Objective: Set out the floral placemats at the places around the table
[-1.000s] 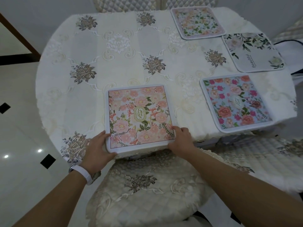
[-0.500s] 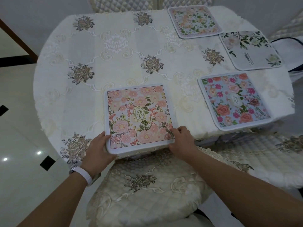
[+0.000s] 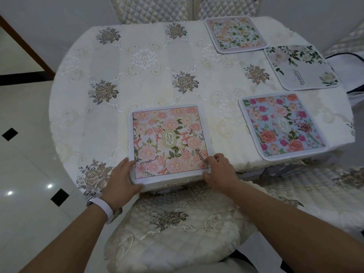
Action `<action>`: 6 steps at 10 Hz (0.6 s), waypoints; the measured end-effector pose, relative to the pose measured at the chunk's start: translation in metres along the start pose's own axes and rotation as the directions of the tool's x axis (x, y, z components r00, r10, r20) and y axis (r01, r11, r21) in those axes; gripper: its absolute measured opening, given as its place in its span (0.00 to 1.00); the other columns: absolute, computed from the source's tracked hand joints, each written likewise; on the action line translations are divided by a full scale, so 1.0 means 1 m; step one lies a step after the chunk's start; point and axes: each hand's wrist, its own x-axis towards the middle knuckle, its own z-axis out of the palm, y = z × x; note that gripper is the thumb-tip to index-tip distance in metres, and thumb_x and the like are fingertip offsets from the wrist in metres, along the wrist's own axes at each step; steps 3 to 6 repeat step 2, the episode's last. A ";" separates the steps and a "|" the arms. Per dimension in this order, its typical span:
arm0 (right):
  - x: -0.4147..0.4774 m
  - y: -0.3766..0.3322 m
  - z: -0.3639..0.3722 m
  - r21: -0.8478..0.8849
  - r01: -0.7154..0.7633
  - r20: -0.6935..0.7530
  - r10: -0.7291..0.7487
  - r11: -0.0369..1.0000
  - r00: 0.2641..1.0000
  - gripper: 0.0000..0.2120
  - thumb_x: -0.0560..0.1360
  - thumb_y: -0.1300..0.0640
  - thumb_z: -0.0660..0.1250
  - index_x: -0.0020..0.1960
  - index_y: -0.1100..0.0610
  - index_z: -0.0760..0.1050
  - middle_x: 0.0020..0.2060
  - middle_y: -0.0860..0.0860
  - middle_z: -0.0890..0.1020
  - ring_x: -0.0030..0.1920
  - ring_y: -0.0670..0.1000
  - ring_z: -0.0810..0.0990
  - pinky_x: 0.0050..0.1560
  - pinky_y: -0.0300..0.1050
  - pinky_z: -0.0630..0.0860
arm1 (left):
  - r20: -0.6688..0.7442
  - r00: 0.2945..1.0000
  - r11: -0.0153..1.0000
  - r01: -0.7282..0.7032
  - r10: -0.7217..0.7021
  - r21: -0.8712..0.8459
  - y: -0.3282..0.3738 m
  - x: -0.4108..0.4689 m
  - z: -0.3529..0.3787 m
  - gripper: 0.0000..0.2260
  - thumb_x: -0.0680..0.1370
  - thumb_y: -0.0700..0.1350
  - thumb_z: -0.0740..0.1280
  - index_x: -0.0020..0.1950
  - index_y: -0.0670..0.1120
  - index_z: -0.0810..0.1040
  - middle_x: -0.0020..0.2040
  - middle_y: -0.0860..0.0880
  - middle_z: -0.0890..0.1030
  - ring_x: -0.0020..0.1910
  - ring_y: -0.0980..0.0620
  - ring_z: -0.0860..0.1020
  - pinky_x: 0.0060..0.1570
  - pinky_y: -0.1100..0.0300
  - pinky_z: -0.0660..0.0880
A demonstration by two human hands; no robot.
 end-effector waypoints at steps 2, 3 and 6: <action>-0.007 -0.001 -0.049 0.023 0.225 -0.117 -0.221 0.974 0.968 0.20 0.78 0.48 0.62 0.67 0.54 0.72 0.65 0.52 0.75 0.61 0.54 0.74 0.60 0.52 0.73 | -0.101 0.995 0.991 -0.017 0.004 -0.133 0.072 -0.028 -0.017 0.28 0.78 0.50 0.68 0.75 0.46 0.63 0.75 0.45 0.66 0.73 0.46 0.64 0.70 0.50 0.62; -0.007 -0.001 -0.049 0.023 0.225 -0.117 -0.221 0.974 0.968 0.20 0.78 0.48 0.62 0.67 0.54 0.72 0.65 0.52 0.75 0.61 0.54 0.74 0.60 0.52 0.73 | -0.101 0.995 0.991 -0.017 0.004 -0.133 0.072 -0.028 -0.017 0.28 0.78 0.50 0.68 0.75 0.46 0.63 0.75 0.45 0.66 0.73 0.46 0.64 0.70 0.50 0.62; -0.007 -0.001 -0.049 0.023 0.225 -0.117 -0.221 0.974 0.968 0.20 0.78 0.48 0.62 0.67 0.54 0.72 0.65 0.52 0.75 0.61 0.54 0.74 0.60 0.52 0.73 | -0.101 0.995 0.991 -0.017 0.004 -0.133 0.072 -0.028 -0.017 0.28 0.78 0.50 0.68 0.75 0.46 0.63 0.75 0.45 0.66 0.73 0.46 0.64 0.70 0.50 0.62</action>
